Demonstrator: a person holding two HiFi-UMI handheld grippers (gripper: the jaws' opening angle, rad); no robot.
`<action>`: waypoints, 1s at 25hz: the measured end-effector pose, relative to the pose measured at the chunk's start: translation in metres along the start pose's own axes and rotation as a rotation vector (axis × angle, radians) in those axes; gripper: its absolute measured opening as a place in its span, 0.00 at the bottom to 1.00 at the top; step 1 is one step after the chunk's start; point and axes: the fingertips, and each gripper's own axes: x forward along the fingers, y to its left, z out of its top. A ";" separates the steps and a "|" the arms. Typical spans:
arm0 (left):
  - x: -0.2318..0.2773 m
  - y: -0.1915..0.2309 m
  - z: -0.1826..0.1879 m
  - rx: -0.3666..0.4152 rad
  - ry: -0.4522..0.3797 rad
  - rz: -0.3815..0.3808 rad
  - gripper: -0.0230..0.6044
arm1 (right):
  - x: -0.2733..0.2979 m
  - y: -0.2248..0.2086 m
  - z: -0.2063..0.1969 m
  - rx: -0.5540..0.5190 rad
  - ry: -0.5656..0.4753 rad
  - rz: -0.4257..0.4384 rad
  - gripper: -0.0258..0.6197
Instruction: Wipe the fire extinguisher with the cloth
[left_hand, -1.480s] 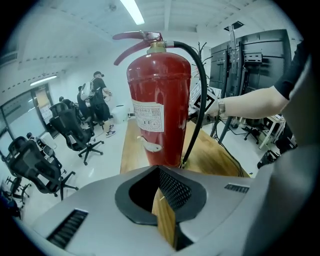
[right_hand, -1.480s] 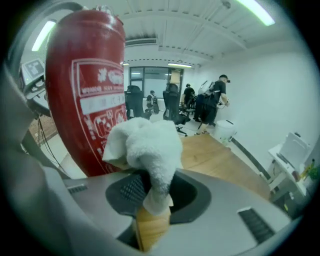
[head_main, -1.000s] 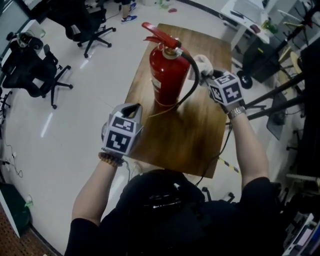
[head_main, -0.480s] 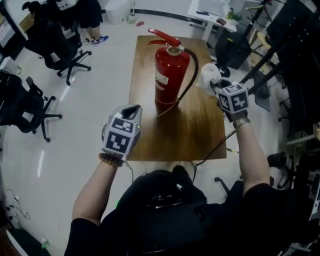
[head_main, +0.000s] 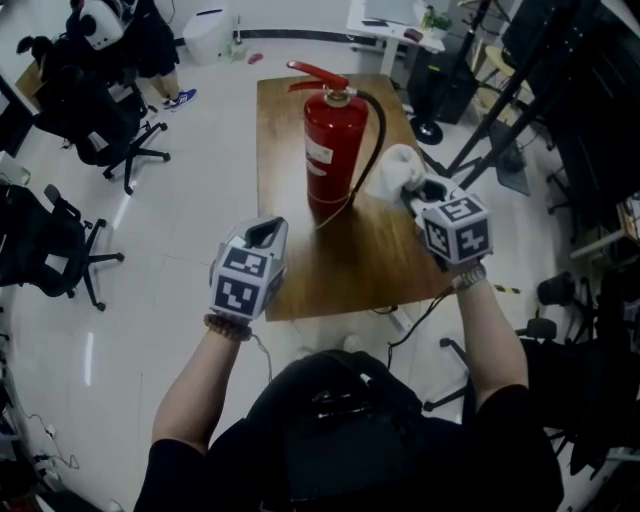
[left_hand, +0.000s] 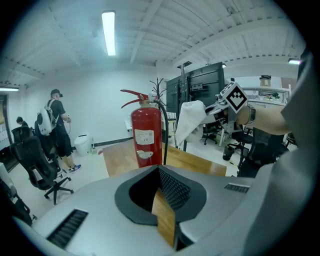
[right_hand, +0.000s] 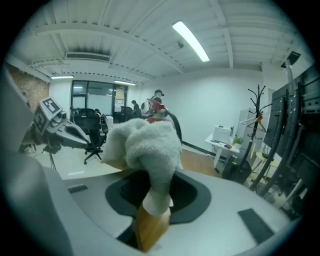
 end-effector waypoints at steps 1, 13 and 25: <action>0.000 -0.004 0.002 0.004 -0.007 -0.002 0.03 | -0.006 0.008 0.002 0.010 -0.017 0.014 0.22; -0.023 -0.075 0.017 0.020 -0.068 0.063 0.03 | -0.077 0.082 0.009 0.039 -0.155 0.192 0.23; -0.056 -0.092 0.015 0.026 -0.115 0.088 0.03 | -0.108 0.120 0.017 0.040 -0.209 0.200 0.23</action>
